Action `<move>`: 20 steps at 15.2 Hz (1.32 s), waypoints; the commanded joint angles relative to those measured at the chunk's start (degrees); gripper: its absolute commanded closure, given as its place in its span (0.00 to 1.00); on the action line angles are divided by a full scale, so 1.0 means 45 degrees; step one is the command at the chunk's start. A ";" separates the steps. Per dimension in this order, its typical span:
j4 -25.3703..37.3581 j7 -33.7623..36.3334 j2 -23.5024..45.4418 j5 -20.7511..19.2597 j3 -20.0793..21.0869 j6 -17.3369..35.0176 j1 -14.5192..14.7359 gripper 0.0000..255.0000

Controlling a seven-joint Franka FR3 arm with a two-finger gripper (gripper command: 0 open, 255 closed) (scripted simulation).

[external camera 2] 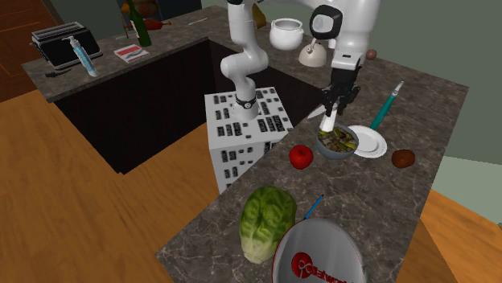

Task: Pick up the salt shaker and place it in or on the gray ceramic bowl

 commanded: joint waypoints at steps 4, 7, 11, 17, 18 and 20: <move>0.1354 0.1733 0.0905 -0.0362 0.1052 -0.0698 0.0592 1.00; 0.1743 0.2372 0.1329 -0.0566 0.1402 -0.0779 0.0818 1.00; 0.1111 0.2493 0.1376 -0.0627 0.1408 -0.0113 0.0817 1.00; 0.0253 0.2708 0.1532 -0.0770 0.1424 0.0875 0.0813 1.00; 0.0120 0.2748 0.1568 -0.0800 0.1427 0.1038 0.0812 1.00; -0.0138 0.2832 0.1648 -0.0866 0.1434 0.1364 0.0810 1.00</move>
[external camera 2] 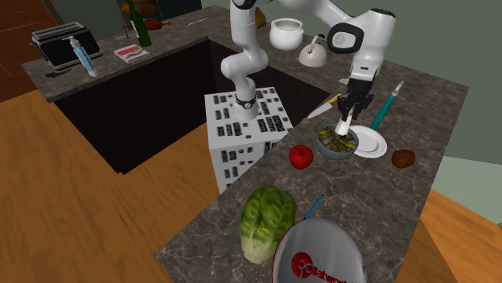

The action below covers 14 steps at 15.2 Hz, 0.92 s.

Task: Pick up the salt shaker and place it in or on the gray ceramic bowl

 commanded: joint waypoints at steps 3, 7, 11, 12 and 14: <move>-0.0481 0.0195 0.0198 -0.0156 0.0020 0.0657 -0.0002 1.00; -0.0767 0.0320 0.0336 -0.0267 0.0028 0.1061 -0.0006 1.00; -0.0767 0.0320 0.0336 -0.0267 0.0027 0.1061 -0.0005 1.00; -0.0767 0.0320 0.0336 -0.0268 0.0027 0.1061 -0.0004 1.00; -0.0758 0.0318 0.0346 -0.0271 0.0025 0.1062 -0.0006 0.00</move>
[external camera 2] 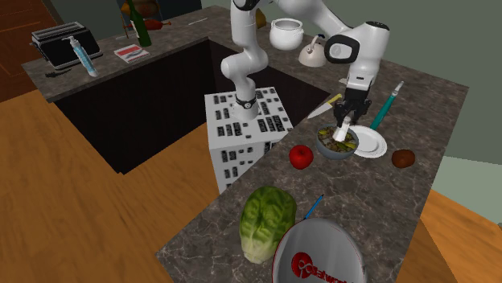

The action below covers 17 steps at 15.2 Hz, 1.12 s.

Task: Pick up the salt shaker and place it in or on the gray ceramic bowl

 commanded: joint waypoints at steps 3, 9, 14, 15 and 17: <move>-0.0005 0.0000 0.0007 0.0003 0.0002 -0.0005 0.0002 0.00; 0.0809 -0.0290 -0.0725 0.0446 0.0051 -0.1489 0.0101 0.00; 0.0809 -0.0290 -0.0725 0.0446 0.0049 -0.1489 0.0103 0.00; 0.0809 -0.0290 -0.0725 0.0446 0.0049 -0.1489 0.0103 0.00; 0.0809 -0.0290 -0.0725 0.0446 0.0049 -0.1489 0.0103 0.00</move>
